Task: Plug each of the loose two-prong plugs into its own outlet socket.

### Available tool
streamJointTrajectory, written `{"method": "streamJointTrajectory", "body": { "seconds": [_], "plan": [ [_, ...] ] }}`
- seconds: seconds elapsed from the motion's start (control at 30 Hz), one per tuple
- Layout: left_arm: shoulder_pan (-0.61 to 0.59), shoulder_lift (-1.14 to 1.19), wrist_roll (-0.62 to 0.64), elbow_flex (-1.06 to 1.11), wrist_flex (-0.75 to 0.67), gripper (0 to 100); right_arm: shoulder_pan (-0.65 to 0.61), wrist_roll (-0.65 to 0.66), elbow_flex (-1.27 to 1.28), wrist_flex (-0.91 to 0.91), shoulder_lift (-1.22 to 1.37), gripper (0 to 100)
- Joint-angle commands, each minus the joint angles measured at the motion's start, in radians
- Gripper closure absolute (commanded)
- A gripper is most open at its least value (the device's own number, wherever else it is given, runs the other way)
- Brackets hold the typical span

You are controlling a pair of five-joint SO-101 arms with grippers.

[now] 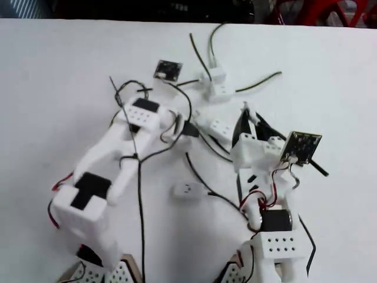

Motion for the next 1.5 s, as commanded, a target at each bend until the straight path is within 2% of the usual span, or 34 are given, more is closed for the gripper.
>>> {"method": "streamJointTrajectory", "body": {
  "seconds": [0.0,0.17,0.3,0.57,0.67,0.77,0.97,1.13,1.23,1.37,1.47],
  "plan": [
    [0.024,0.053,0.003,-0.098,0.011,67,0.004,-0.005,-0.006,-0.024,-0.005,98.1],
    [0.021,0.131,0.002,-0.180,0.032,79,0.002,-0.005,0.002,-0.027,-0.005,98.1],
    [0.024,0.159,-0.011,-0.226,0.091,82,0.002,-0.005,0.002,-0.024,-0.005,98.1],
    [-0.001,0.127,-0.290,-0.245,0.195,82,0.002,-0.005,0.003,-0.024,-0.005,98.1],
    [-0.015,0.064,-0.436,-0.258,0.226,82,0.002,-0.005,0.003,-0.024,-0.005,98.1],
    [-0.015,0.007,-0.578,-0.249,0.235,78,0.002,-0.005,0.003,-0.024,-0.005,98.1],
    [-0.008,-0.074,-0.640,-0.189,0.239,67,0.002,-0.005,0.003,-0.024,-0.005,98.1],
    [-0.018,-0.097,-0.818,-0.144,0.241,67,0.002,-0.005,0.005,-0.024,-0.005,98.1],
    [-0.041,-0.099,-0.824,-0.133,0.241,67,0.002,-0.005,0.005,-0.024,-0.005,98.1],
    [-0.064,-0.090,-0.733,-0.132,0.232,67,0.002,-0.005,0.005,-0.024,-0.005,98.1],
    [-0.067,-0.082,-0.712,-0.124,0.232,67,0.002,-0.005,0.005,-0.022,-0.005,98.1]
  ]
}}
